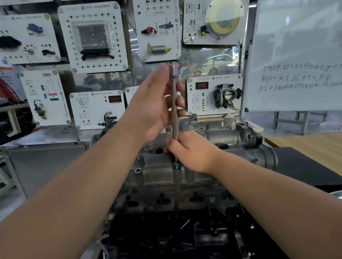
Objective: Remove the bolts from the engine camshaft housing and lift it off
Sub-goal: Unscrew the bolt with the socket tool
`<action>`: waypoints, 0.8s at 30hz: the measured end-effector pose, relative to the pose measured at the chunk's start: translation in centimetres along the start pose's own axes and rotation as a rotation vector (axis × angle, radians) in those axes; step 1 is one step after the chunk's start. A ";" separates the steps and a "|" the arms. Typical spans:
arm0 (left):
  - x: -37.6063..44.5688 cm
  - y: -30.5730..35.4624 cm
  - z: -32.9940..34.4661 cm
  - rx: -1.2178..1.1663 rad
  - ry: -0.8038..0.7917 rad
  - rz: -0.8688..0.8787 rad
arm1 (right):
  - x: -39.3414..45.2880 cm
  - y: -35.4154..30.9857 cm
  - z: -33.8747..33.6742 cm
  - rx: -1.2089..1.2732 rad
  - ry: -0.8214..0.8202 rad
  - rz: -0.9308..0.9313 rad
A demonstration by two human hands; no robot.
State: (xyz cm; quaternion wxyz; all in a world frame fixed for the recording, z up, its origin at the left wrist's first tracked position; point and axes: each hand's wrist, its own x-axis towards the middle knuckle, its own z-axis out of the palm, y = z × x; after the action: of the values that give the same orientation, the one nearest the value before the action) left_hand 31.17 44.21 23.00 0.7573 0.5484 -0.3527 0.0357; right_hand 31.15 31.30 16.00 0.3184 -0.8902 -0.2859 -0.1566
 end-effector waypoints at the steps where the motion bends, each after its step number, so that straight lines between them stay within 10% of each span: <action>1: 0.4 1.1 0.2 0.002 -0.028 -0.007 | 0.0 0.1 -0.1 0.000 -0.006 0.002; 18: 3.1 6.7 2.3 1.912 -0.073 0.319 | -0.6 0.0 -0.5 -0.025 -0.007 -0.023; 24: 3.3 6.5 3.5 1.921 -0.126 0.233 | -0.2 0.4 -0.2 0.011 -0.012 0.043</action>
State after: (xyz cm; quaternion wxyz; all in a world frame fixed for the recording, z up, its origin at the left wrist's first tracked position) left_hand 29.07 42.63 30.66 -0.0420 0.8958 -0.2655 0.3540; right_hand 31.21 30.85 15.86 0.3248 -0.8954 -0.2693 -0.1426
